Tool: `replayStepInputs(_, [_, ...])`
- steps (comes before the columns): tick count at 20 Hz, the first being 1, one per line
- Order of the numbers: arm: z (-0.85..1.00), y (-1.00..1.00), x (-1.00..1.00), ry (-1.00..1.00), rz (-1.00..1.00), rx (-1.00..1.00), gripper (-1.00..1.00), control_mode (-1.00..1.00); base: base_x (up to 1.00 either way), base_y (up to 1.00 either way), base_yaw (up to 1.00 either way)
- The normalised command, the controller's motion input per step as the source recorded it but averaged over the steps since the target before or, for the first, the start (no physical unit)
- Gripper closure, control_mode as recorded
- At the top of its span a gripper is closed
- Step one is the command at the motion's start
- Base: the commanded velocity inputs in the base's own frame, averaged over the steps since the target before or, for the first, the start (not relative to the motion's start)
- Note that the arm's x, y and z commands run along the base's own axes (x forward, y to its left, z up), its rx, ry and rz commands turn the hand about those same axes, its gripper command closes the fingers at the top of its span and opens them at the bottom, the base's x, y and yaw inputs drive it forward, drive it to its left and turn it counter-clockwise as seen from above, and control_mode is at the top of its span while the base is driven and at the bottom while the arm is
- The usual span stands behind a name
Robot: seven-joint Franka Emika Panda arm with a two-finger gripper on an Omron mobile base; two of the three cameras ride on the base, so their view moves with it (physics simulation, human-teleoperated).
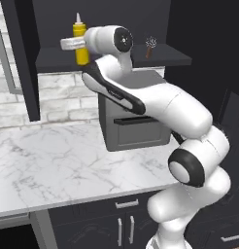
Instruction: The dining table condiment station is running low on mustard. Refill the condiment station by opening the cabinet and taking the mustard from the cabinet and placing it on the dining table.
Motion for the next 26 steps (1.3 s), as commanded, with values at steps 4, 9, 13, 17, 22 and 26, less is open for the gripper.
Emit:
replayStepInputs(4, [0.15, -0.81, -1.00, -0.01, 0.27, 0.00, 1.00, -1.00, 0.00, 0.00, 0.00])
replayStepInputs(9, [0.09, -0.83, -1.00, 0.00, 0.25, 0.00, 1.00, -1.00, 0.00, 0.00, 0.00])
replayStepInputs(13, [0.00, -0.62, -1.00, 0.00, 0.18, 0.00, 1.00, -1.00, 0.00, 0.00, 0.00])
replayStepInputs(17, [-0.03, -0.41, -1.00, 0.00, 0.08, -0.04, 1.00, -1.00, 0.00, 0.00, 0.00])
replayStepInputs(22, [-0.21, -0.57, -0.96, 0.00, 0.04, -0.02, 1.00, -1.00, 0.00, 0.00, 0.00])
replayStepInputs(26, [-0.21, -0.38, -0.88, 0.01, 0.00, -0.01, 1.00, -1.00, 0.00, 0.00, 0.00])
